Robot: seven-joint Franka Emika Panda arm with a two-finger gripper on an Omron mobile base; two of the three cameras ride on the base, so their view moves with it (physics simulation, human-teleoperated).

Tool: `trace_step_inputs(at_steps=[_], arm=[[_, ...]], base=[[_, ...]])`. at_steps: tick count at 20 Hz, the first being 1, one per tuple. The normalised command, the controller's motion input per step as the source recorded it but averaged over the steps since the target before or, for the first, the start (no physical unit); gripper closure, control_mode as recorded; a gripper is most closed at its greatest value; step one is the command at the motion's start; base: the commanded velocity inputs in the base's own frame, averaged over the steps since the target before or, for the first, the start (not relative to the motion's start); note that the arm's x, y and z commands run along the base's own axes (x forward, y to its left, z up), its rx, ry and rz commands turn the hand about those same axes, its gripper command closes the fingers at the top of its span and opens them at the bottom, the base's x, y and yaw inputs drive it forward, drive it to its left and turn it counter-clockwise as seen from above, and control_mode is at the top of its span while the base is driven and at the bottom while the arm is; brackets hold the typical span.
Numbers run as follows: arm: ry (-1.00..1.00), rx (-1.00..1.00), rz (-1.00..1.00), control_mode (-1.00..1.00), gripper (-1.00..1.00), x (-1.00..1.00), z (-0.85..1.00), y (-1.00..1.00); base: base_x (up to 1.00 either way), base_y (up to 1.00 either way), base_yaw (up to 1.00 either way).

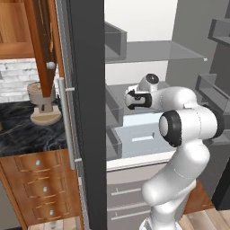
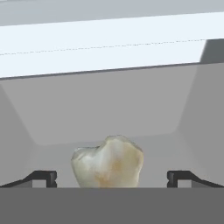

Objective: Retrieve the bottle and the shaker from the cabinet and place them next to the mixing bowl on the counter. Then add garlic from the fridge to the mixing bowl.

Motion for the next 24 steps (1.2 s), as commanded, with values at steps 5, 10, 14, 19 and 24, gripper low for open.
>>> trace_step_inputs(at_steps=[5, 10, 14, 19, 24], arm=[[0.0, 0.0, 0.0, -1.0, -1.0, 0.22, -0.2, 0.0], [0.0, 0.0, 0.0, -1.0, -1.0, 0.2, -0.19, 0.0], [0.0, 0.0, 0.0, -1.0, -1.0, 0.17, -0.17, 0.0], [0.0, 0.0, 0.0, -1.0, -1.0, 0.17, -0.15, 0.0], [0.0, 0.0, 0.0, -1.0, 1.0, 0.11, -0.12, 0.0]], base=[[0.0, 0.0, 0.0], [0.0, 0.0, 0.0], [0.0, 0.0, 0.0], [0.0, 0.0, 0.0], [0.0, 0.0, 0.0]])
